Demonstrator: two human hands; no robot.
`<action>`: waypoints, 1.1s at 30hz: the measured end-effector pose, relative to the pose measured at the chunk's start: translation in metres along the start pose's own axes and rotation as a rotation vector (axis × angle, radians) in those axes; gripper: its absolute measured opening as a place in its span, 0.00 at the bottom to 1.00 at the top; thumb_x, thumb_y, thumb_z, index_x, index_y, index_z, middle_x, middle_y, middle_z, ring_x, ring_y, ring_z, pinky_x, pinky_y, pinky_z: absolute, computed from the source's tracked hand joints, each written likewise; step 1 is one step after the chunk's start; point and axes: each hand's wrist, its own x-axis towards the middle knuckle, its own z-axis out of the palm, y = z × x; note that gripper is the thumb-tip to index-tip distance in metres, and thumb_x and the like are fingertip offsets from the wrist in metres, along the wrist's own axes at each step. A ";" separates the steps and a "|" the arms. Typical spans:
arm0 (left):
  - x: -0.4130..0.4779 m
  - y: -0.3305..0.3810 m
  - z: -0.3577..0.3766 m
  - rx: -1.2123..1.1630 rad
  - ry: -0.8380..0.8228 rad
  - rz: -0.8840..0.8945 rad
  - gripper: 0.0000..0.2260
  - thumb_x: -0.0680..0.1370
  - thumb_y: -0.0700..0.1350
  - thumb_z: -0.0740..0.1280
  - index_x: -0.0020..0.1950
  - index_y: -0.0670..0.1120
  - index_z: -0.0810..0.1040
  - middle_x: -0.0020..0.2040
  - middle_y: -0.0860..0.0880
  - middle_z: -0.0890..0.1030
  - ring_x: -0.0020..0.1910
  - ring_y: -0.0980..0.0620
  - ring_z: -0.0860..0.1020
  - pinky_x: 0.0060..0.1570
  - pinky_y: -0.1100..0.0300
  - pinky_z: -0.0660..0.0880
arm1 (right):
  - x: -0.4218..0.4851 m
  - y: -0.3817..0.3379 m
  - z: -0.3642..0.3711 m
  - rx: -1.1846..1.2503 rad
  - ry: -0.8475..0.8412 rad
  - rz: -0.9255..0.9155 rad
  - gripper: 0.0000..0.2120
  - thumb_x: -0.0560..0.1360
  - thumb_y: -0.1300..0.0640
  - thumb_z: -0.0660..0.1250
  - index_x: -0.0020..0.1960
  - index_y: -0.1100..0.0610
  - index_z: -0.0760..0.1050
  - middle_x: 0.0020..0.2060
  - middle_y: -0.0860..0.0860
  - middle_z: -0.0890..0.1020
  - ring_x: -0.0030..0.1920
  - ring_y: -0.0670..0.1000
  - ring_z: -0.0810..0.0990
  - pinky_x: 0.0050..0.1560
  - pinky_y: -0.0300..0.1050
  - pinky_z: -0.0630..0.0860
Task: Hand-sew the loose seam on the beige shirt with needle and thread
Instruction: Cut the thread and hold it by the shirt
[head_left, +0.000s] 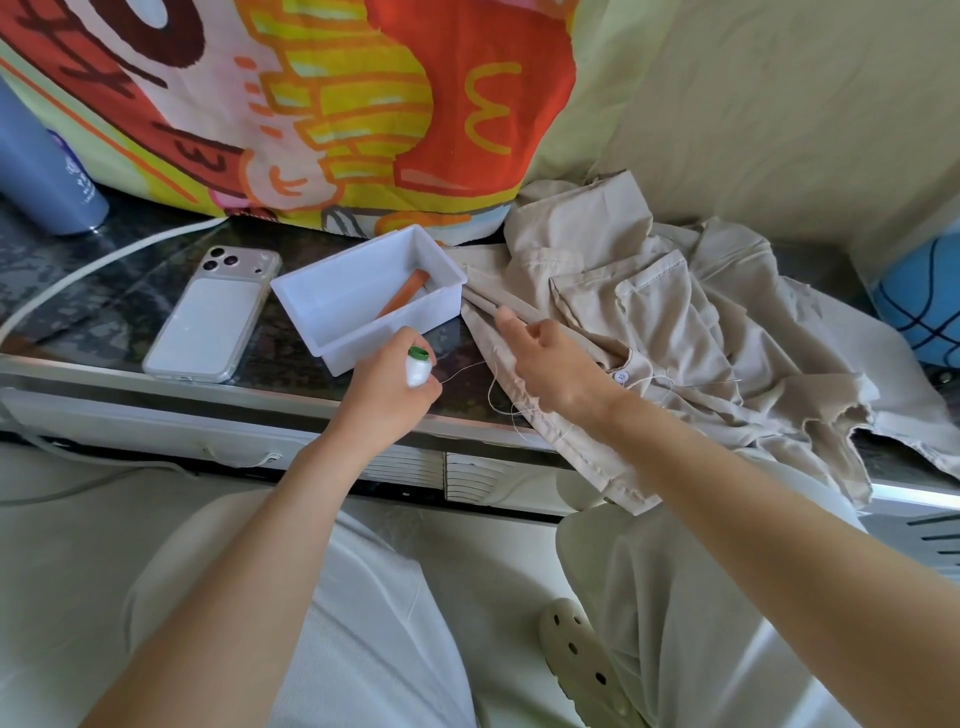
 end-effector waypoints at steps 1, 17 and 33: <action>0.000 0.001 0.000 0.002 0.002 0.001 0.09 0.76 0.39 0.67 0.52 0.47 0.70 0.52 0.44 0.77 0.45 0.50 0.74 0.32 0.67 0.66 | -0.002 0.000 0.000 0.077 -0.032 0.042 0.19 0.80 0.42 0.51 0.40 0.55 0.64 0.30 0.47 0.68 0.29 0.46 0.67 0.31 0.38 0.64; -0.004 0.003 -0.003 0.017 0.048 0.036 0.08 0.75 0.38 0.67 0.50 0.47 0.71 0.50 0.46 0.75 0.40 0.57 0.70 0.31 0.76 0.67 | 0.000 0.003 0.034 0.291 -0.283 0.371 0.17 0.82 0.50 0.48 0.44 0.58 0.70 0.29 0.49 0.64 0.23 0.44 0.57 0.17 0.33 0.52; -0.004 0.002 -0.004 0.002 0.036 0.025 0.08 0.76 0.39 0.66 0.49 0.48 0.71 0.49 0.46 0.78 0.41 0.55 0.73 0.28 0.73 0.66 | 0.003 0.000 0.031 0.179 -0.225 0.339 0.17 0.83 0.51 0.48 0.41 0.55 0.67 0.30 0.49 0.68 0.26 0.45 0.60 0.17 0.32 0.55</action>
